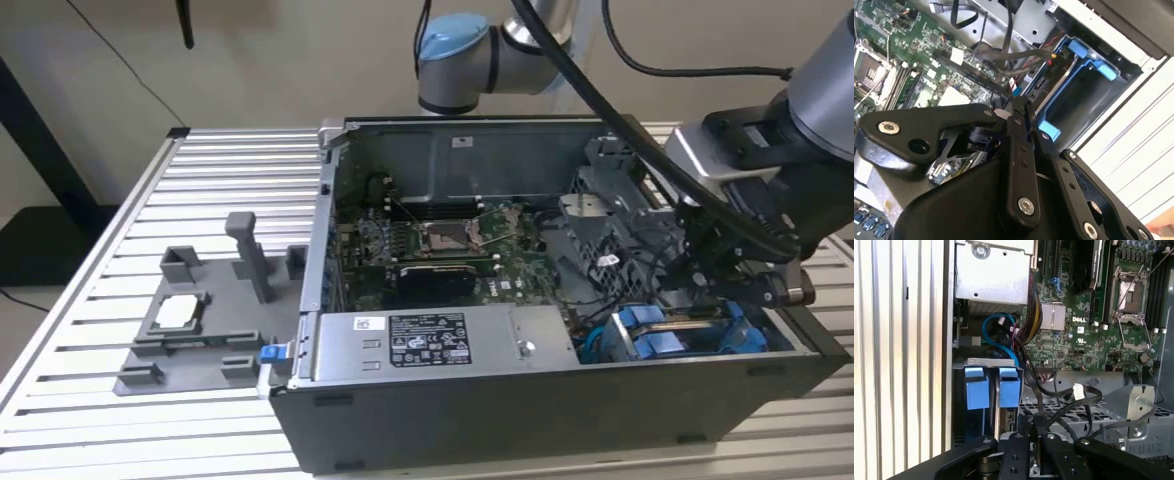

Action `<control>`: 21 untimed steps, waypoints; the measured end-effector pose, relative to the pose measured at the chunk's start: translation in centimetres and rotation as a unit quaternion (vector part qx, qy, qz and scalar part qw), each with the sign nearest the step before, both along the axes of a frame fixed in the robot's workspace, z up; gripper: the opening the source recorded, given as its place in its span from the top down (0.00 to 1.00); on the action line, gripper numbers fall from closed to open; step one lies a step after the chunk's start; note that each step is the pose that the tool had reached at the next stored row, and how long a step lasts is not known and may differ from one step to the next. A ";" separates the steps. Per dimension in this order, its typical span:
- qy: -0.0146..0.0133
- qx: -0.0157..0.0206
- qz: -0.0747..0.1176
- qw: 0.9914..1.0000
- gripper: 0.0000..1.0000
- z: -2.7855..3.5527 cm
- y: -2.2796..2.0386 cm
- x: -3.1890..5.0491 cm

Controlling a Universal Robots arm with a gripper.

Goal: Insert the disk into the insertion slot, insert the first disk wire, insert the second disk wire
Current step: 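Insert the second disk wire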

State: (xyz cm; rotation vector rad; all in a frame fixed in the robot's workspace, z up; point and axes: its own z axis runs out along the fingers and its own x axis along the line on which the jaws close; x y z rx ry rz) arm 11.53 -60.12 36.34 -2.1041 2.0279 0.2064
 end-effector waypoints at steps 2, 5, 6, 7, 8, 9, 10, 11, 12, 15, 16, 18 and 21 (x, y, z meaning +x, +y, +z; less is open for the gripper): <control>0.000 0.000 0.000 1.000 0.84 -0.35 -0.01 0.44; 0.000 -0.001 -0.003 1.000 0.84 -0.82 -0.02 0.56; 0.000 -0.002 -0.004 1.000 0.84 -0.93 -0.01 0.60; 0.000 -0.003 -0.005 1.000 0.84 -1.00 -0.01 0.64; 0.000 -0.006 -0.007 1.000 0.84 -1.07 -0.01 0.69; 0.000 -0.008 -0.009 1.000 0.84 -1.14 -0.02 0.75; 0.000 -0.010 -0.012 1.000 0.84 -1.23 -0.02 0.81; 0.000 -0.012 -0.014 1.000 0.84 -1.31 -0.01 0.85; 0.000 -0.013 -0.017 1.000 0.84 -1.39 -0.01 0.89; 0.000 -0.020 -0.027 0.999 0.84 -1.58 -0.01 0.94; 0.000 -0.022 -0.030 0.999 0.84 -1.64 -0.01 0.95; 0.000 -0.028 -0.035 0.999 0.84 -1.75 -0.01 0.95; 0.000 -0.035 -0.038 0.999 0.84 -1.89 0.08 0.95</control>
